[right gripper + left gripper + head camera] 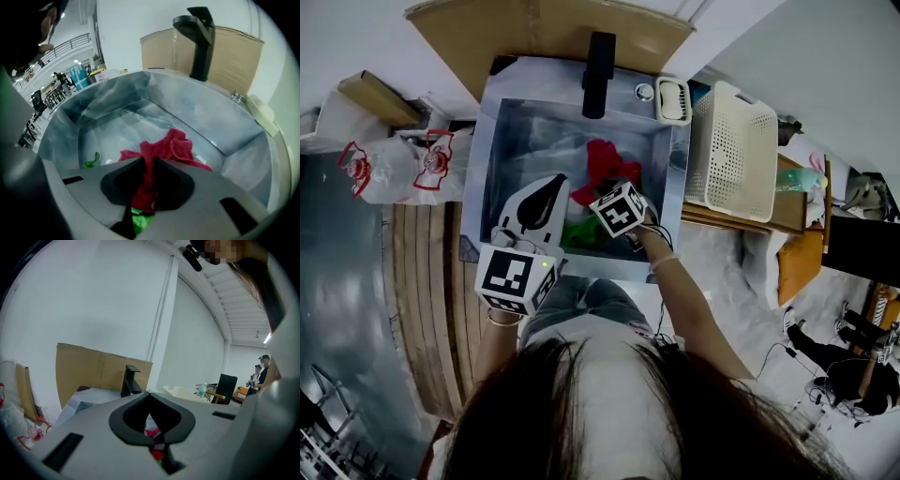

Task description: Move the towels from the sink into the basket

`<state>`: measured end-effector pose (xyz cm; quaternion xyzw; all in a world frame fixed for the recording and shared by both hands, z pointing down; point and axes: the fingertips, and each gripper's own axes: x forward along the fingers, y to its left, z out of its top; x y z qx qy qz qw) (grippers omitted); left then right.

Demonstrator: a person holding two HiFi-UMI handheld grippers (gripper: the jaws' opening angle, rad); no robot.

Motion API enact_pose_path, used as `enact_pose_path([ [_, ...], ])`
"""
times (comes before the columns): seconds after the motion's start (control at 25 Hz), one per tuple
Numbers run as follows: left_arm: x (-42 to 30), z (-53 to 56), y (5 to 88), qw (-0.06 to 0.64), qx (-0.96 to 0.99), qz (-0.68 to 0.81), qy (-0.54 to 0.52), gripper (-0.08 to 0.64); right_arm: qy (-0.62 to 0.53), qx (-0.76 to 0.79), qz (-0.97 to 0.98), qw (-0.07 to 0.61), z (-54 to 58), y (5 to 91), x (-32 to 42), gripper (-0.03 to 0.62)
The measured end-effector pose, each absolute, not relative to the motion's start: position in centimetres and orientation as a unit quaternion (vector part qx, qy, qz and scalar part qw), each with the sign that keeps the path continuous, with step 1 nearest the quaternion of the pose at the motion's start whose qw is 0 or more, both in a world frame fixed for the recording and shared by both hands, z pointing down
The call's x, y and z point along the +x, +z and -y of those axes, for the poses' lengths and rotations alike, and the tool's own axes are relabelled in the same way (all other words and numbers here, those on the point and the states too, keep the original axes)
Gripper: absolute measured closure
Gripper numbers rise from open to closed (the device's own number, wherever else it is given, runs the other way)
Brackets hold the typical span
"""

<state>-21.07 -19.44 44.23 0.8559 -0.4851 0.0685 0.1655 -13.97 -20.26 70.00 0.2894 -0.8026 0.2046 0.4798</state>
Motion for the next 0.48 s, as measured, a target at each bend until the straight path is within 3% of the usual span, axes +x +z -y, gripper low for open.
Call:
enact_pose_path([
  [0.48, -19.6, 19.9, 43.5, 0.169, 0.871, 0.457, 0.057, 0.555, 0.257, 0.352, 0.813, 0.385, 20.5, 64.8, -12.6, 0.516],
])
